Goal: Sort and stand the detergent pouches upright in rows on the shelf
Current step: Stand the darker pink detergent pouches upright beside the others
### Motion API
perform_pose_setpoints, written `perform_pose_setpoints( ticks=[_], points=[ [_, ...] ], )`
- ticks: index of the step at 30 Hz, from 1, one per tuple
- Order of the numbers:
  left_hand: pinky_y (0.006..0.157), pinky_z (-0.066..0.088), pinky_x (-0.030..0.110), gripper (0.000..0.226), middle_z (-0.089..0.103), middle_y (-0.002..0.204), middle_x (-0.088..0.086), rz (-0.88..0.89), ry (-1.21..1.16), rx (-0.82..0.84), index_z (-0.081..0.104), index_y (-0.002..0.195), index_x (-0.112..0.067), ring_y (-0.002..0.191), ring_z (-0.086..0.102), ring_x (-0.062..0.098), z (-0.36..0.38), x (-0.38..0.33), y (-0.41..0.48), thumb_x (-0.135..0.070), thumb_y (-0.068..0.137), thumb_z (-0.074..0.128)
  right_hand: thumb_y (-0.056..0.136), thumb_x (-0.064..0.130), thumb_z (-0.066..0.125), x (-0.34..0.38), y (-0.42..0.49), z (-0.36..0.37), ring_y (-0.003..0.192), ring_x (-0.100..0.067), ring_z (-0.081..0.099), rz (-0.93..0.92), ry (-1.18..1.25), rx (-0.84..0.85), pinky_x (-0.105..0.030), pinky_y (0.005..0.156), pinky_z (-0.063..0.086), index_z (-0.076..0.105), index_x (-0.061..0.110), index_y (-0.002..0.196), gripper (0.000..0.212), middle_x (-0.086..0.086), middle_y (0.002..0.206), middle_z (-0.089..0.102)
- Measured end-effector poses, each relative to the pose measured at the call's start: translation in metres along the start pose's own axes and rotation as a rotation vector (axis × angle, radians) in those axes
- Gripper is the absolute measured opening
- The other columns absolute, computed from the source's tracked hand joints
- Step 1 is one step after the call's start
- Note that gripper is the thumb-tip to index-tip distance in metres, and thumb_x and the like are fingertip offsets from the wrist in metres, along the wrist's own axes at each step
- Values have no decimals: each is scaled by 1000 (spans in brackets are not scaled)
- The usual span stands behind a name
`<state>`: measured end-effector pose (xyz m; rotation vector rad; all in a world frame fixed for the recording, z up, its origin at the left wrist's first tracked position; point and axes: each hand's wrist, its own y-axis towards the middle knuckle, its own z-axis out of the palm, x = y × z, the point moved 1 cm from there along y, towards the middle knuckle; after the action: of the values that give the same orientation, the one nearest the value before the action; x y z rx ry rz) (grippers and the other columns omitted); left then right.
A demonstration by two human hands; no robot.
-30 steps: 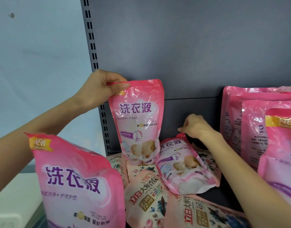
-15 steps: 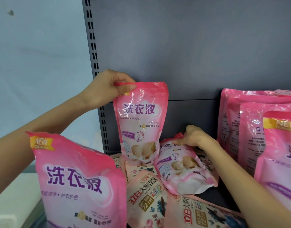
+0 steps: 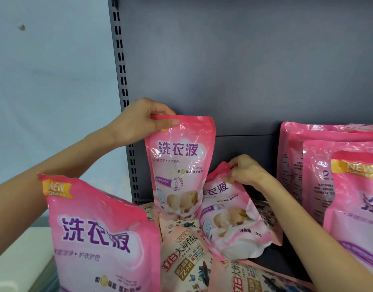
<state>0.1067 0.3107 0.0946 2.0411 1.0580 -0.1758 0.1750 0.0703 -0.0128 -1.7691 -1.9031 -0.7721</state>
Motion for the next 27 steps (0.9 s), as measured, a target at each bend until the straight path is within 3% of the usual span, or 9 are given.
perform_pose_setpoints(
  ticks=[6,10,14,18,21,24,27],
  points=[
    [71,46,8,9,67,73,-28,20,109,-6,66,83,-38,71,62,-9,1,5,1,-29,83,64,76,6,69,4,-5,5,75,-17,56,-63,143,5,-22,56,43,59,15,82,15,-6,85,61],
    [85,49,21,18,67,91,-24,42,163,-10,70,101,-30,83,62,-8,2,6,2,-30,84,62,82,14,62,6,-5,6,68,-14,51,-77,186,-36,-23,54,39,60,12,84,3,-3,80,57],
    [81,51,32,9,69,85,-17,70,216,-6,65,88,-37,78,63,1,1,5,1,-30,87,60,87,26,63,9,-7,8,72,-13,53,-105,152,-63,-22,55,40,64,6,88,20,-2,80,58],
    [75,51,36,11,67,75,-16,88,275,-8,62,82,-36,72,61,5,0,8,-1,-28,89,58,84,18,66,11,-7,5,66,-13,49,-134,171,-116,-18,53,38,59,12,67,19,3,63,51],
    [74,53,31,9,69,77,-10,76,216,0,64,86,-32,73,63,7,-2,10,-2,-25,89,58,82,15,69,16,-8,4,58,-7,47,-184,244,-127,-15,53,38,57,18,63,22,4,60,52],
    [70,51,13,13,69,89,-15,64,97,33,63,93,-32,78,66,2,-6,9,-5,-20,89,58,80,13,71,21,-9,5,64,-11,54,-218,321,-150,-19,60,44,63,12,71,12,-8,68,63],
    [67,50,12,10,69,86,-13,40,86,40,64,90,-28,75,65,2,-8,10,-6,-20,89,59,79,12,72,25,-10,2,70,-13,57,-237,369,-185,-22,65,47,67,9,76,7,-11,77,67]
  ],
)
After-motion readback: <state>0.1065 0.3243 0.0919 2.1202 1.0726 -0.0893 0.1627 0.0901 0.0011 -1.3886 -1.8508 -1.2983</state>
